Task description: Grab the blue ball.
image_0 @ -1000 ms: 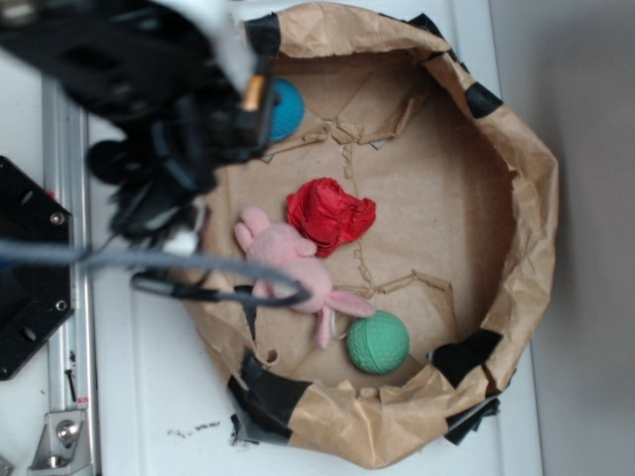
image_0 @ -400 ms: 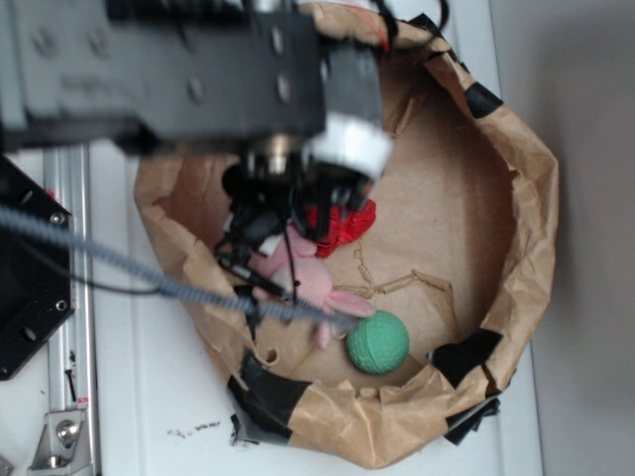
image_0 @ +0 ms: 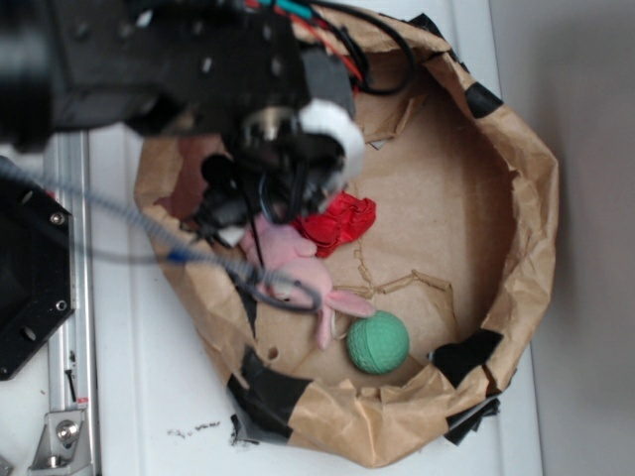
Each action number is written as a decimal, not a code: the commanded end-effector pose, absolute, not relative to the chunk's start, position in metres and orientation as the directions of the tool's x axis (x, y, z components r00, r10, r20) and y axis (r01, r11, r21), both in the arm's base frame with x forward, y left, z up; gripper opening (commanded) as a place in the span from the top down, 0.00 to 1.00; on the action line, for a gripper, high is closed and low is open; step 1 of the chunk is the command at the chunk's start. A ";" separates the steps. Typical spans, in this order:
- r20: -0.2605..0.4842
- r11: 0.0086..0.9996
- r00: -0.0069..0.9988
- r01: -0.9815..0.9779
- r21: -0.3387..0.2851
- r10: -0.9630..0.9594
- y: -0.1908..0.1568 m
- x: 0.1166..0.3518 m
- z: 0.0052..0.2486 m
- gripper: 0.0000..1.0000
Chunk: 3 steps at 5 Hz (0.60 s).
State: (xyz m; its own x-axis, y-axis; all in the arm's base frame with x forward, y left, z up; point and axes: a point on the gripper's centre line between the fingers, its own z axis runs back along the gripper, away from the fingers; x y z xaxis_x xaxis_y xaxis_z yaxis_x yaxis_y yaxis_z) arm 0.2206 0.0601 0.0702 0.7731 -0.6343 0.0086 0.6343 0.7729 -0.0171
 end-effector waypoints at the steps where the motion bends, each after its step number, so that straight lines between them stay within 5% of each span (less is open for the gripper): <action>1: -0.010 0.735 0.738 0.673 0.081 -0.675 0.090 0.235 0.060 0.00; 3: -0.031 0.686 0.697 0.712 0.150 -0.716 0.087 0.229 0.042 0.00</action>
State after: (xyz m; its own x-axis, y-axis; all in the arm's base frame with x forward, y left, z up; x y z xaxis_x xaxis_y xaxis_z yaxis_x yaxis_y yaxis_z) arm 0.2243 0.0913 0.0329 0.7069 -0.7059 -0.0440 0.7048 0.6978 0.1280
